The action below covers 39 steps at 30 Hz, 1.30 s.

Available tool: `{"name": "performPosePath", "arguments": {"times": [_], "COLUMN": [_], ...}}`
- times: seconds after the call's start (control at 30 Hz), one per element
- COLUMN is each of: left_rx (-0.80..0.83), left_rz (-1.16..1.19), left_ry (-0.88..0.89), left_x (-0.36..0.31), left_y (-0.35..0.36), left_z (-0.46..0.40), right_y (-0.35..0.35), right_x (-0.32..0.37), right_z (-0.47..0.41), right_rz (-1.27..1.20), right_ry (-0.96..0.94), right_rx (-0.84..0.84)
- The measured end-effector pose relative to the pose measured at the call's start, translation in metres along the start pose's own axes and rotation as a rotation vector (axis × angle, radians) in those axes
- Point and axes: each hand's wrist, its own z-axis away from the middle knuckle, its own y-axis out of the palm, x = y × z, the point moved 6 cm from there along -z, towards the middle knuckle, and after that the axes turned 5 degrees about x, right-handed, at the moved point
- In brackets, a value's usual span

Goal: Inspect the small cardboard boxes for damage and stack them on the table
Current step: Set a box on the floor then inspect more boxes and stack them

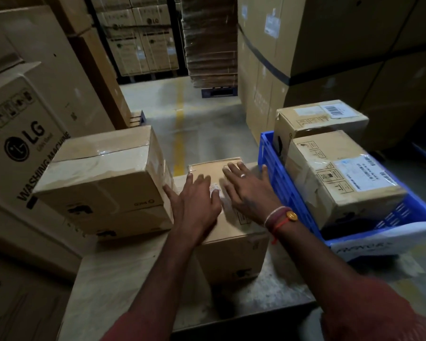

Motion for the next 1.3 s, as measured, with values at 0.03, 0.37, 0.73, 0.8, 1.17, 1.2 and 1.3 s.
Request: {"name": "performPosePath", "arguments": {"times": [0.03, 0.37, 0.73, 0.8, 1.17, 1.2, 1.3], "left_rx": [0.014, 0.041, 0.0, 0.012, -0.086, -0.094, -0.104], "left_rz": [-0.004, 0.049, 0.674, 0.741, 0.857, 0.869, 0.981], "left_ry": [-0.01, -0.035, -0.333, -0.269, -0.026, -0.005, -0.034], "left_x": [0.0, 0.001, 0.037, 0.038, 0.044, 0.046, 0.059], "left_y": [0.003, 0.029, 0.034, 0.03, 0.009, 0.019, 0.056], "left_z": [-0.006, -0.01, 0.015, 0.012, 0.005, 0.013, 0.04], "right_y": [0.004, 0.023, 0.019, 0.011, -0.022, -0.016, 0.008], "right_x": [0.0, -0.005, -0.012, -0.018, -0.005, -0.007, -0.006], "right_z": [-0.008, -0.01, 0.003, 0.0, -0.004, 0.002, 0.032], "right_rz": [0.018, 0.002, -0.344, -0.589, -0.455, -0.442, -0.403], "right_ry": [0.005, 0.056, 0.04, 0.107, 0.076, 0.085, 0.061], "right_rx": [0.023, 0.066, -0.053, -0.094, -0.356, -0.364, -0.392]}}
